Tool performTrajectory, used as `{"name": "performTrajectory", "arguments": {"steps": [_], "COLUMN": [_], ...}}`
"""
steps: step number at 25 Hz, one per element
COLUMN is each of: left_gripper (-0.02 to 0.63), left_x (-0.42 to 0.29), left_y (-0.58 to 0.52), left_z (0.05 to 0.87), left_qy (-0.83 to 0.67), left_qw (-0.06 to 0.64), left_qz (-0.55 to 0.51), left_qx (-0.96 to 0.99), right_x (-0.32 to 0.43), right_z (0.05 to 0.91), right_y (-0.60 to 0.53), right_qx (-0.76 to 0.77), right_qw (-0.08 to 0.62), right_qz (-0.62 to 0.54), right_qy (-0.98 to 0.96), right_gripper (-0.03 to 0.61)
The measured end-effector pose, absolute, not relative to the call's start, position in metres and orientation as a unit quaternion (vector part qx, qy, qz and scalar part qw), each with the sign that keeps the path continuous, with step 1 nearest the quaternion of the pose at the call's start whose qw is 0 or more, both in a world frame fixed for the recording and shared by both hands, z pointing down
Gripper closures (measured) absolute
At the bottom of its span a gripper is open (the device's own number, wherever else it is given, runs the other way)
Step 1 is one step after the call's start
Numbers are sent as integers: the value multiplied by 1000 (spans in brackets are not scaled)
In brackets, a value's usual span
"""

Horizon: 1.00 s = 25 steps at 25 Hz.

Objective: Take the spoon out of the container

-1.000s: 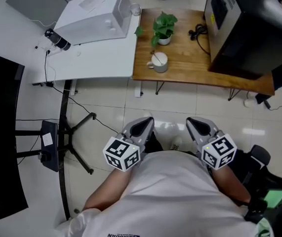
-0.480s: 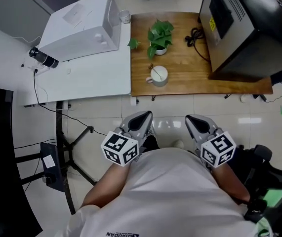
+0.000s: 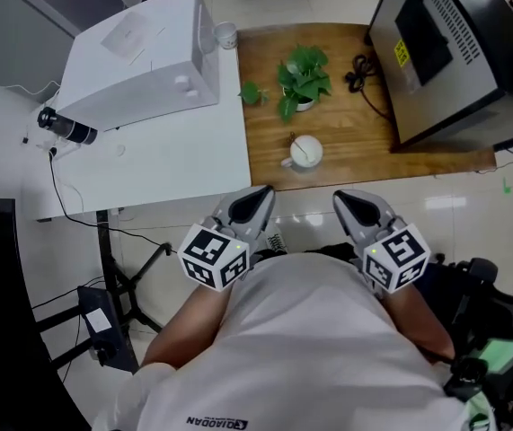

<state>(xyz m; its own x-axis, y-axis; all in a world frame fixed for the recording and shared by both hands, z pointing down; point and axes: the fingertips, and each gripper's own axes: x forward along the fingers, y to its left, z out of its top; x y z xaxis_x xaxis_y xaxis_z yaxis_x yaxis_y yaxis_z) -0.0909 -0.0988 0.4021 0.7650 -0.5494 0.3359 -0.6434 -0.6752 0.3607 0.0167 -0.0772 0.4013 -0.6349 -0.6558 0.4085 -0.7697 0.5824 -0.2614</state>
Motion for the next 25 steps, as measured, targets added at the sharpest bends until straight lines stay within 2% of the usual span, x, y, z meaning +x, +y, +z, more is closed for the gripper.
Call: {"name": "performTrajectory", "arguments": {"steps": [7,25], "left_gripper": [609,598], "left_x": [-104,-70], "left_y": [-129,-198], "left_z": [409,435], "left_qy": [-321,-360], "left_qw": [231,208], "left_qz": [107,120], "left_qx": [912,902], "right_x": [-5,47], "right_z": [401,428], "right_y": [-97,-133], "right_qx": [405,381], "right_qw": [138,175], "right_qz": [204,234], "right_qy": [-881,-877], "right_gripper": [571,571]}}
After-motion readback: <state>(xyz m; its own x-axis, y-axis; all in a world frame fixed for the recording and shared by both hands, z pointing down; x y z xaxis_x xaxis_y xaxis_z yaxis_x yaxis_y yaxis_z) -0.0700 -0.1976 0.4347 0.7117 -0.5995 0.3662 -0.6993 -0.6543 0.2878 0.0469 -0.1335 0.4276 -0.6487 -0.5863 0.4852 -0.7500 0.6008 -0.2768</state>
